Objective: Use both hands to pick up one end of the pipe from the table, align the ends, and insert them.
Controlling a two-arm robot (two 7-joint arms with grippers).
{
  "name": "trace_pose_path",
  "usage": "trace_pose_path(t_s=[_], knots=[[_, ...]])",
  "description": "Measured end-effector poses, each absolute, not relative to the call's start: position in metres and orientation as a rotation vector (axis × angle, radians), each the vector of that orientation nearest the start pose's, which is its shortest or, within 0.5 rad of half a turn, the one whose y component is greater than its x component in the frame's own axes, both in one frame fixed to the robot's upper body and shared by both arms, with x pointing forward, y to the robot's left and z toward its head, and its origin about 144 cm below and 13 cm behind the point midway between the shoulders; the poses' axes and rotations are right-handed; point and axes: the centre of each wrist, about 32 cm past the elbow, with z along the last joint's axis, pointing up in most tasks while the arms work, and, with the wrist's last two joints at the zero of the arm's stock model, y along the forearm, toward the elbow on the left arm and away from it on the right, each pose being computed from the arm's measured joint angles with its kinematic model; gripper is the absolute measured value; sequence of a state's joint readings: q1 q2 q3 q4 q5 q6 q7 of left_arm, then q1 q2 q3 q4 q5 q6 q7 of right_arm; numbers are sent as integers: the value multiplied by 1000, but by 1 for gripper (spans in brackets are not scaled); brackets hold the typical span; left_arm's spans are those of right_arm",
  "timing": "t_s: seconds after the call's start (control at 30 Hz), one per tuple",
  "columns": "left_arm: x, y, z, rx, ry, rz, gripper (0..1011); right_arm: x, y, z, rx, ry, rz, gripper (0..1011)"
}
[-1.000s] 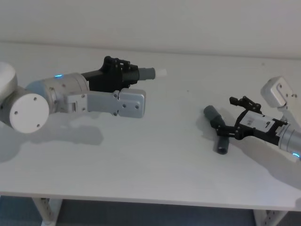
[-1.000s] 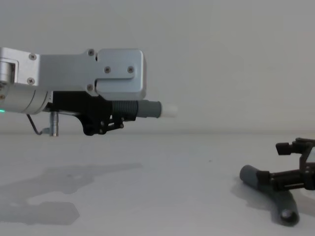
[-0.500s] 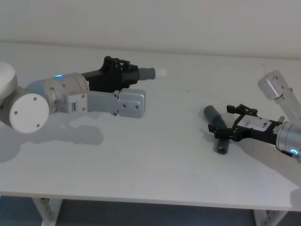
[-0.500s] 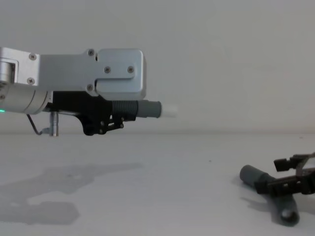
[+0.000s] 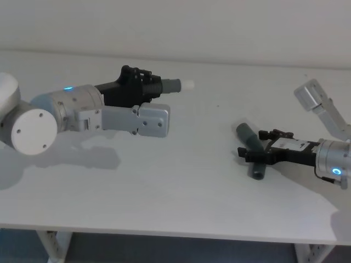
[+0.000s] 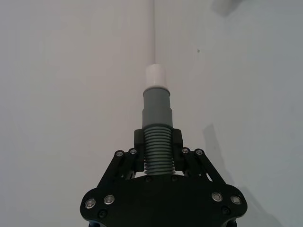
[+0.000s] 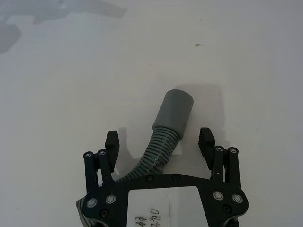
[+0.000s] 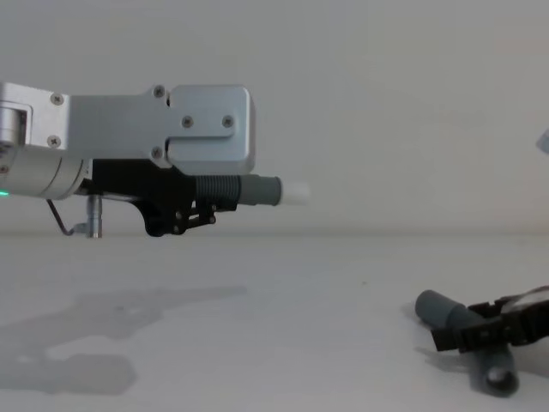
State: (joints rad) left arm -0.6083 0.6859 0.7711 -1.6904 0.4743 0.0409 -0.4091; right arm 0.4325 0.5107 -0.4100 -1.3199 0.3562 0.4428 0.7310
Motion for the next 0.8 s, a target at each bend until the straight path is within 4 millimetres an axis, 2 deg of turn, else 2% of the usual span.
trace_pose_path(t_s=[0.13, 0.23, 0.8], knots=[[522, 216, 1291, 788, -1134, 530, 320, 561, -302, 1203, -446, 282, -665, 998], [522, 216, 1291, 788, -1134, 530, 320, 562, -302, 1203, -447, 292, -663, 951], [522, 216, 1291, 788, -1134, 530, 320, 566, -299, 1201, -451, 326, -657, 859]])
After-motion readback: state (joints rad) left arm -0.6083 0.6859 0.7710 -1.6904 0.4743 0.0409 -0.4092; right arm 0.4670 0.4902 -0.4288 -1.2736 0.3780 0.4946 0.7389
